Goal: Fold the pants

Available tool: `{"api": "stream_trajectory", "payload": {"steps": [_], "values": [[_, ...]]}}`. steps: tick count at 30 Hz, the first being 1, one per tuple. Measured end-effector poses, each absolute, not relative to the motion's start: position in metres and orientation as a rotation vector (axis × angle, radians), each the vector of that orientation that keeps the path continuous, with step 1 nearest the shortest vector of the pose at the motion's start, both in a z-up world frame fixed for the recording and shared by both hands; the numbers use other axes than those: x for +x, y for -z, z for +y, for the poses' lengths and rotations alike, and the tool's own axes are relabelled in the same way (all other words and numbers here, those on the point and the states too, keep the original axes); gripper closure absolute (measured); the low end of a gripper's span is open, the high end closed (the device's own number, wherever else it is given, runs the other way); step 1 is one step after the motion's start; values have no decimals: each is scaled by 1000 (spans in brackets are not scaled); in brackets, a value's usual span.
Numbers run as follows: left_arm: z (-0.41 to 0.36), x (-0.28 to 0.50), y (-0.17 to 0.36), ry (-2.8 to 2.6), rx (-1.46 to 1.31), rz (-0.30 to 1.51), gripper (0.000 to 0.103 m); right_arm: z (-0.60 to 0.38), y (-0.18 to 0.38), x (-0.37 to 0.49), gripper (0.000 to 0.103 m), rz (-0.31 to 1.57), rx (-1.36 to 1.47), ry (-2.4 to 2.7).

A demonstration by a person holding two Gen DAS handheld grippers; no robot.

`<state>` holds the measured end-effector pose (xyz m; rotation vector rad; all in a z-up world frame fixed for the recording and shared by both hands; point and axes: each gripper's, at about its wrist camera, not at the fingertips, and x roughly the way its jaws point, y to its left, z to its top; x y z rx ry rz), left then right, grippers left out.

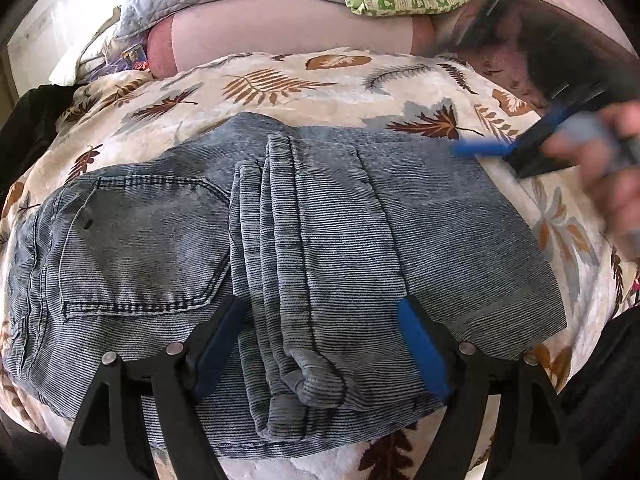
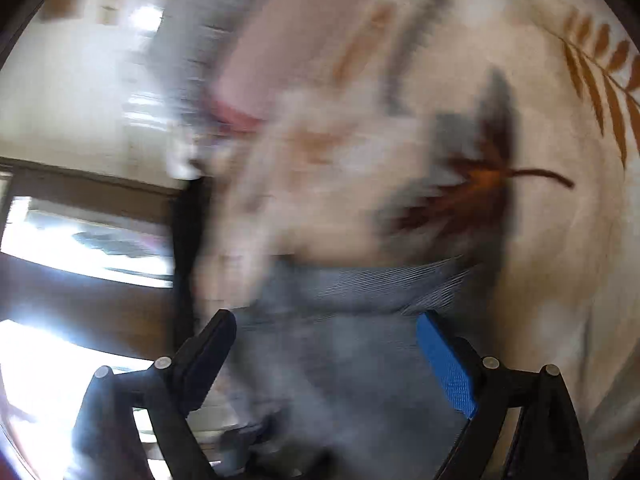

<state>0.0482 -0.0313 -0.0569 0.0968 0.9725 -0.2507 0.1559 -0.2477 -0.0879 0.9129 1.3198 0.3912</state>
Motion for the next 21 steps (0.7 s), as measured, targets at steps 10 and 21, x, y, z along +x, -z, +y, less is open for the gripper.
{"api": "stream_trajectory", "payload": {"steps": [10,21], "values": [[-24,50,51,279,47,983,21,-275,33,68,9,1202,1028,-508],[-23,51,55,229,115,1031,20,-264,63,13,12,1216,1144,-532]]}}
